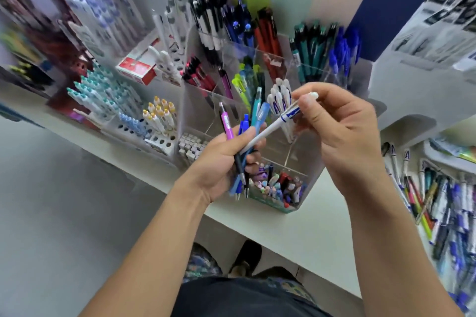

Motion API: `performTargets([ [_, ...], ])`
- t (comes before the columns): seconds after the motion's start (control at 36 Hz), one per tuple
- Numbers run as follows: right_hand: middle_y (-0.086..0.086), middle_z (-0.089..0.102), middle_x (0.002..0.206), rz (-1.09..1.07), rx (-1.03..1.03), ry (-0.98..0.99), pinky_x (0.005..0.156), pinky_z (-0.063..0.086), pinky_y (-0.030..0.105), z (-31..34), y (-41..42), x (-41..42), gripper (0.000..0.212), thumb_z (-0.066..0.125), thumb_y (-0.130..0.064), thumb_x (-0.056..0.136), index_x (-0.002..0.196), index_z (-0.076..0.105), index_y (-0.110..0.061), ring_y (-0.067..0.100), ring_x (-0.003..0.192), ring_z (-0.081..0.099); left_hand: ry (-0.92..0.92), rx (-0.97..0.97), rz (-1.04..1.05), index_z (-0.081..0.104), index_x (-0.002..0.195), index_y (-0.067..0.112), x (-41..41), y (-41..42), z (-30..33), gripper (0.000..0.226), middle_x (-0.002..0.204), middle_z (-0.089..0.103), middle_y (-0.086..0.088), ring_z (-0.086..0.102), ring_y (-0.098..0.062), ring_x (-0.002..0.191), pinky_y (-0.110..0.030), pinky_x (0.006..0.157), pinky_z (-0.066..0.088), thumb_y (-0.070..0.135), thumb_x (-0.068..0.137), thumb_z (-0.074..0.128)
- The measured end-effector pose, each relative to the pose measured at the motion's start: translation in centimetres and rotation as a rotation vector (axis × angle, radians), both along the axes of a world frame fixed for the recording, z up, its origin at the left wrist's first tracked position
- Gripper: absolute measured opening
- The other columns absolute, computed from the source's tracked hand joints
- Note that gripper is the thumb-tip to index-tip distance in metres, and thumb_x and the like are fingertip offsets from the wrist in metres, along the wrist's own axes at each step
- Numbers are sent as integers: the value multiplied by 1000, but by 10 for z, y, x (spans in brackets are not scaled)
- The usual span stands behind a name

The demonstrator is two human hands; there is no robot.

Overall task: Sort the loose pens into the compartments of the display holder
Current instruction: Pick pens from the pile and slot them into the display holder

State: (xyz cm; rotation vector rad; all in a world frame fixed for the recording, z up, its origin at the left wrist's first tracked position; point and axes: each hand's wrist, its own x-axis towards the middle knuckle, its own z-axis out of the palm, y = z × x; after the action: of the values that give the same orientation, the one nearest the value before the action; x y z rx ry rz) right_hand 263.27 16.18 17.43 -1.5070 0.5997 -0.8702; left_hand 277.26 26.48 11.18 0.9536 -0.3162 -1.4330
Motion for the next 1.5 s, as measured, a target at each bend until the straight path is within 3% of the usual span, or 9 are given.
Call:
performTargets([
  [0.19, 7, 65, 87, -445, -320, -184, 67, 56, 31, 16, -21, -20, 10, 56, -20, 105, 110, 63, -14, 19, 69, 65, -126, 44, -36, 51, 105, 11, 17, -12, -3, 24, 72, 46, 4, 33, -6, 51, -16, 47, 28, 27, 90, 62],
  [0.36, -1, 70, 93, -569, -580, 265, 76, 56, 26, -17, -28, 1, 15, 69, -14, 97, 111, 73, -14, 14, 78, 67, -382, 114, -117, 54, 91, 13, 28, -14, 2, 11, 57, 36, 5, 26, -7, 42, -18, 39, 26, 12, 95, 65],
  [0.5, 2, 78, 97, -551, -655, 504, 83, 58, 32, -48, -29, 25, 20, 75, -12, 90, 111, 78, -10, 15, 86, 72, -327, 51, -250, 70, 103, 16, 44, -18, 9, 21, 61, 41, 0, 27, -9, 42, -22, 42, 22, 14, 104, 49],
  [0.69, -1, 72, 100, -619, -505, 506, 84, 51, 17, -31, -15, 48, 29, 67, -25, 98, 123, 72, -11, 6, 89, 63, -147, -30, -387, 60, 114, 12, 64, -21, 15, 20, 67, 43, -2, 30, -8, 41, -19, 38, 24, 16, 104, 45],
  [0.78, -3, 75, 89, -470, -196, 460, 75, 57, 31, -15, -2, 60, 24, 75, -34, 92, 108, 78, -17, 13, 77, 67, -17, -82, -466, 53, 105, 10, 70, -24, 19, 13, 68, 49, -5, 32, -7, 39, -18, 37, 28, 22, 99, 52],
  [0.97, -4, 58, 55, -318, 191, 184, 44, 42, 17, -5, 16, 76, 16, 64, -8, 98, 85, 71, -5, 12, 40, 50, 24, -174, -574, 62, 95, 9, 81, -33, 18, 17, 84, 59, -11, 37, -7, 41, -21, 39, 20, 23, 96, 52],
  [1.22, 6, 73, 78, -692, 113, -156, 51, 46, 19, 12, 7, 64, 14, 54, -16, 94, 95, 66, -10, 12, 57, 56, 168, -151, -569, 70, 95, 16, 91, -43, 19, 18, 82, 57, -5, 34, -3, 42, -13, 33, 28, 13, 91, 53],
  [1.36, 6, 73, 77, -722, -13, -46, 53, 53, 24, 16, 5, 54, 13, 59, -5, 92, 100, 61, -15, 15, 54, 60, 385, -184, -679, 57, 100, 7, 95, -47, 21, 18, 75, 50, -4, 39, -2, 41, -13, 31, 34, 15, 86, 51],
  [1.5, 16, 72, 84, -825, -279, 57, 62, 60, 35, 19, 8, 55, 35, 61, 3, 96, 121, 50, -17, 30, 68, 70, 208, -198, -646, 38, 91, 7, 89, -52, 26, 9, 73, 53, 0, 39, -4, 45, -14, 33, 34, 14, 96, 42],
])
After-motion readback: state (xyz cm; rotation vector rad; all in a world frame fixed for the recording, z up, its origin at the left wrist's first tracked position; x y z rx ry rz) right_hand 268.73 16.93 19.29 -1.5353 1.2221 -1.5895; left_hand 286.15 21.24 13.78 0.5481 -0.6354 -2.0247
